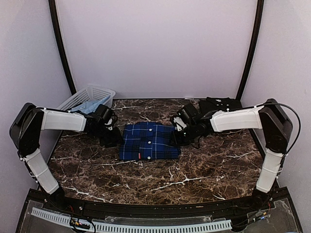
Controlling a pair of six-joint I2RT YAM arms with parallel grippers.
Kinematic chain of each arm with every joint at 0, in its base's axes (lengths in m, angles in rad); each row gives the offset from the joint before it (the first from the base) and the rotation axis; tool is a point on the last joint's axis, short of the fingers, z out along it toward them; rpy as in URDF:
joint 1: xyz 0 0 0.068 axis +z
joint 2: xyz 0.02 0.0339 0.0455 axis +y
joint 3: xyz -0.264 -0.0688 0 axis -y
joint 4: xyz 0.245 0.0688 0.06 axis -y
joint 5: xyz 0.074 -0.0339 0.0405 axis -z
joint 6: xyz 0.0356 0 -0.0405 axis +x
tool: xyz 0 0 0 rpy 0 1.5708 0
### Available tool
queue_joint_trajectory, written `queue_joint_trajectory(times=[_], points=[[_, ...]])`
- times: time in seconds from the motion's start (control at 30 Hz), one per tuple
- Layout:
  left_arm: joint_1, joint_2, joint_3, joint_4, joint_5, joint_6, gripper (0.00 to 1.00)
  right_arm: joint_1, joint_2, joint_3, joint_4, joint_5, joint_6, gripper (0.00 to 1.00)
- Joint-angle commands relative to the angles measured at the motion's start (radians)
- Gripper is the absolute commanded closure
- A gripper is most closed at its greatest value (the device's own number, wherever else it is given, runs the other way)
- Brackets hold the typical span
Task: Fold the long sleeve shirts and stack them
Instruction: Adjust the 2/3-rectangle-folded shirt at the center of the board.
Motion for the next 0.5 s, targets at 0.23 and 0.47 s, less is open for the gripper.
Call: queue_joint_trajectory(times=[0.23, 0.47], points=[[0.008, 0.046, -0.011, 0.05, 0.068, 0.019, 0.56, -0.069, 0.025, 0.055, 0.001, 0.066, -0.011, 0.73], [0.006, 0.078, -0.013, 0.048, 0.053, 0.002, 0.57, -0.08, 0.098, 0.079, 0.006, 0.059, -0.022, 0.77]])
